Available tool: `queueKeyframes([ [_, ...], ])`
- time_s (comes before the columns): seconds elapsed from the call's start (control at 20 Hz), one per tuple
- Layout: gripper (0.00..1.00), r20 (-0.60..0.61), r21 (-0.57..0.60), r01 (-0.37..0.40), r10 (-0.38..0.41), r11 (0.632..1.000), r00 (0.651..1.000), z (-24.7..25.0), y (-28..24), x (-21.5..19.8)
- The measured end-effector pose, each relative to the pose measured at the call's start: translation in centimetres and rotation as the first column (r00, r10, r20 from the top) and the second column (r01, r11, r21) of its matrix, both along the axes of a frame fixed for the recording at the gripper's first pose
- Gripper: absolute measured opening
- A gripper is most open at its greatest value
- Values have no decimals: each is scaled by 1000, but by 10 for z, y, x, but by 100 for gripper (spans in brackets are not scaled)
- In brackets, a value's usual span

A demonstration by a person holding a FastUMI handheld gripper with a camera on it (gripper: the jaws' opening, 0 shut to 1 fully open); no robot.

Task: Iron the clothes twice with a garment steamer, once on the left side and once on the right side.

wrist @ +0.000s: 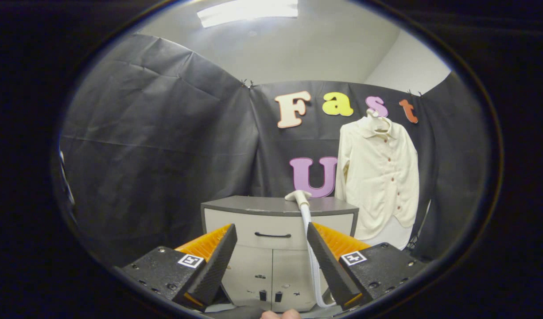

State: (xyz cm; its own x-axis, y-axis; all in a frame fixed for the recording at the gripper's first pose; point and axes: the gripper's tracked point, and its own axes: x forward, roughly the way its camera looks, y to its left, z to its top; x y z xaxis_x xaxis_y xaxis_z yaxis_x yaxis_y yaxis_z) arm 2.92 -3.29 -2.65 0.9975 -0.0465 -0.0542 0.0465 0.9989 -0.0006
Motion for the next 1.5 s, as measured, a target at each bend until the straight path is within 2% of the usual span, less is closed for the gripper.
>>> queueKeyframes([
  [0.4,97,-12,37,64,-63,997,998,-13,-38,55],
  [1.0,96,17,104,60,-62,993,998,-11,-61,152],
  [1.1,96,25,86,65,-67,994,997,-9,-66,172],
  [1.5,97,-94,58,55,-50,997,994,-45,-67,238],
])
